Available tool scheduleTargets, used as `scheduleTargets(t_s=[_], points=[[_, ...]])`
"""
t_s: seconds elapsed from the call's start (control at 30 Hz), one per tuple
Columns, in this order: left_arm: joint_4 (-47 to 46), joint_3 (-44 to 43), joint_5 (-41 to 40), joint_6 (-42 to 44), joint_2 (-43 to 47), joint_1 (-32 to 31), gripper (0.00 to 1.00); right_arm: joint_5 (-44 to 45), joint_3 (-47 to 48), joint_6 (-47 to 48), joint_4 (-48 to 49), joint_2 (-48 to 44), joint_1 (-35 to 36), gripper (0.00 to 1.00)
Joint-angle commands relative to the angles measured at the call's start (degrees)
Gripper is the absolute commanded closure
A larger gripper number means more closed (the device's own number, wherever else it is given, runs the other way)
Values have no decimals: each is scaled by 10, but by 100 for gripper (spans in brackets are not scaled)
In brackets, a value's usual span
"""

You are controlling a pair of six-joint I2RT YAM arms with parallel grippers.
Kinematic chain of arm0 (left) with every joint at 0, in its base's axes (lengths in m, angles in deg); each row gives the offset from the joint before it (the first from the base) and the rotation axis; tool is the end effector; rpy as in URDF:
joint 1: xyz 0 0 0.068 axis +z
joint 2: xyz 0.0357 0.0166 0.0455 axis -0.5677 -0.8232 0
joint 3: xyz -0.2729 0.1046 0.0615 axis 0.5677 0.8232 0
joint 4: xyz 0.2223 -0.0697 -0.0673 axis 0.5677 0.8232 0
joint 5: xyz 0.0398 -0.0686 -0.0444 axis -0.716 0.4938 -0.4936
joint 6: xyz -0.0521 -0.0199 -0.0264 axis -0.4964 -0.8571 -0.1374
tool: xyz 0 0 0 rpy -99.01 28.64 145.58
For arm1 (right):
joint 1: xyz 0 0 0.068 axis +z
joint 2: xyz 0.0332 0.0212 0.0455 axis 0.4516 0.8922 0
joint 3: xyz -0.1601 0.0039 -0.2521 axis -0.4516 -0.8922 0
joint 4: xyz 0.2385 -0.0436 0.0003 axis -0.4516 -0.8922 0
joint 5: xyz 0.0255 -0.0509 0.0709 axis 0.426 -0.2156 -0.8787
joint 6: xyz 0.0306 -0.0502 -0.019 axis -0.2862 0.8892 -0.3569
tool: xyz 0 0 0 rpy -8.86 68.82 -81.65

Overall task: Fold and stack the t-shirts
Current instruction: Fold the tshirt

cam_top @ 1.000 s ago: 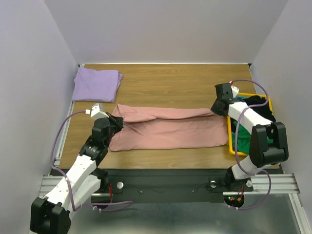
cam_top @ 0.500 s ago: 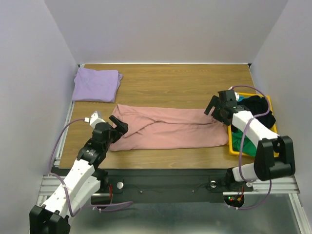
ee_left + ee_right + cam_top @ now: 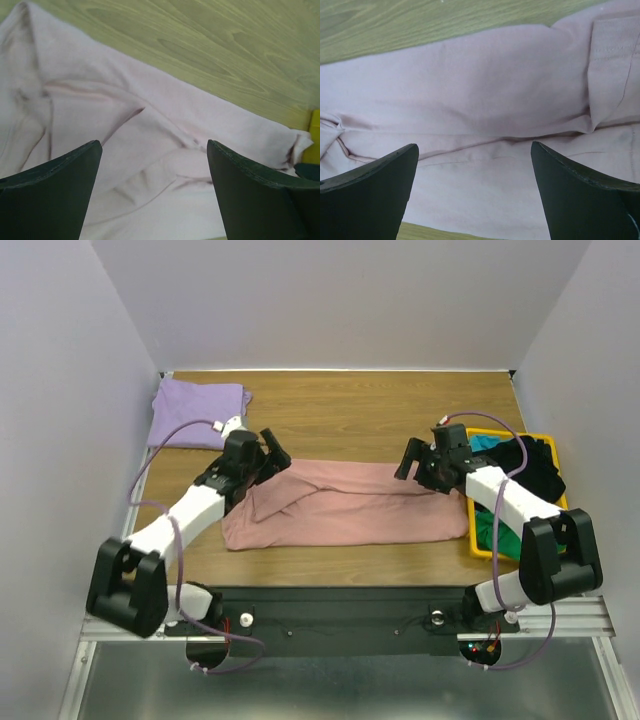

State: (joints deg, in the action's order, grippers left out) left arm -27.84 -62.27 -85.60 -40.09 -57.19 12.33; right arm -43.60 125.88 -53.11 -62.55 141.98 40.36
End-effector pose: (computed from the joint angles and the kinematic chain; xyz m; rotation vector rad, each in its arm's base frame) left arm 0.2348 -0.0919 0.2826 -0.3946 2.0664 -0.5962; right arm 0.2713 0.0668 0.2443 0.3373 2.4588 0.3724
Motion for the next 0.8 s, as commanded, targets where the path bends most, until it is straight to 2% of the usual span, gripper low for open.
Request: scheduleTargets(t_s=[0.0, 0.13, 0.27, 0.33, 0.4, 0.47, 0.53, 0.63, 0.77], points=[[-9, -69, -1, 39, -88, -9, 2, 0, -16, -2, 26, -26, 2, 0], [3, -128, -22, 60, -168, -22, 9, 8, -44, -11, 25, -64, 4, 0], [51, -175, -57, 61, -247, -35, 30, 14, -66, -19, 24, -103, 3, 0], [57, -184, -65, 61, -261, -46, 31, 17, -73, -21, 23, -114, 3, 0], [61, -185, -78, 56, -275, -56, 38, 16, -73, -21, 21, -121, 3, 0], [82, -186, -90, 47, -289, -60, 39, 16, -71, -21, 19, -122, 3, 0], [88, -187, -98, 36, -296, -65, 46, 16, -70, -21, 18, -122, 3, 0], [106, -190, -111, 26, -298, -76, 72, 16, -73, -22, 17, -123, 3, 0], [132, -204, -150, 14, -282, -104, 80, 34, -73, -25, 17, -125, 3, 0]])
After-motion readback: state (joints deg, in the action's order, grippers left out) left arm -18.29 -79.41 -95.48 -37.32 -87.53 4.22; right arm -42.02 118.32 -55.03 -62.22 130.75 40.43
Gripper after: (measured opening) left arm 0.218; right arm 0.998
